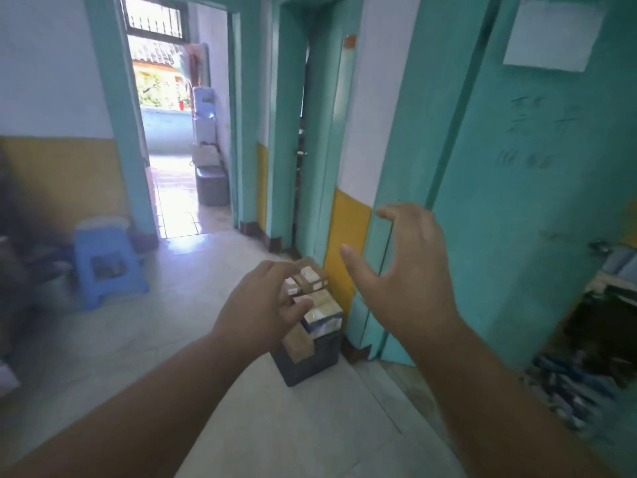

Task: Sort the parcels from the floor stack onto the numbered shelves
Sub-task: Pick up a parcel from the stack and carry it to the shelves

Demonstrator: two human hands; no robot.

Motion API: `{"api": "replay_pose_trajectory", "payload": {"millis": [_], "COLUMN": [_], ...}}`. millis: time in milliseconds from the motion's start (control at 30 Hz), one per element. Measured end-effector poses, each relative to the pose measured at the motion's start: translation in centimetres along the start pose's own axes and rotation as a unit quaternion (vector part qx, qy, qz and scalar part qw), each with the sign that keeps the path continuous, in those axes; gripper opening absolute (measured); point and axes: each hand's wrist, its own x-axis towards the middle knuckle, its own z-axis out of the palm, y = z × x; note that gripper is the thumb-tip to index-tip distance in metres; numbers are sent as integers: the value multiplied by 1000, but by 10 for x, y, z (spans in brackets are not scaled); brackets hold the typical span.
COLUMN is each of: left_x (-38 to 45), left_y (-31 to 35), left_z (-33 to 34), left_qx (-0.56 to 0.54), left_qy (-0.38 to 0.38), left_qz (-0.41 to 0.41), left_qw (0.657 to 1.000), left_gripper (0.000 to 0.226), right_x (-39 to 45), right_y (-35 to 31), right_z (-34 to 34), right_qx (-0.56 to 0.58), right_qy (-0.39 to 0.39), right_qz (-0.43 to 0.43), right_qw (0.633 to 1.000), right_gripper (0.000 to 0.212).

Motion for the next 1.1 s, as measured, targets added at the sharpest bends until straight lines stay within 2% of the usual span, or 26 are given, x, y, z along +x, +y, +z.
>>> {"api": "replay_pose_trajectory", "payload": {"millis": [200,400,500,600,800,933,1100], "left_x": [85,172,225,291,415,495,575], "left_y": [-96,-206,-269,-330,-397,-426,-458], "left_z": [34,41,55,74,117,176,248], "left_qx": [23,44,38,23,0,-9,-8], "left_qy": [-36,-50,-62,-99,-199,-259,-311], "left_qz": [-74,-120,-116,-94,-68,-48,-54], "left_qw": [996,991,991,990,978,965,949], "left_gripper": [48,52,53,53,52,52,48], "right_x": [78,151,180,209,263,290,336], "right_y": [44,52,64,81,131,186,259], "right_z": [148,296,369,431,498,542,612], "right_qx": [95,122,111,80,10,-36,-45], "right_qy": [-49,-79,-77,-67,-78,-67,-88], "right_qz": [17,27,23,57,128,172,179], "right_qw": [994,989,991,993,989,982,979], "right_gripper": [56,57,55,51,50,51,49]}}
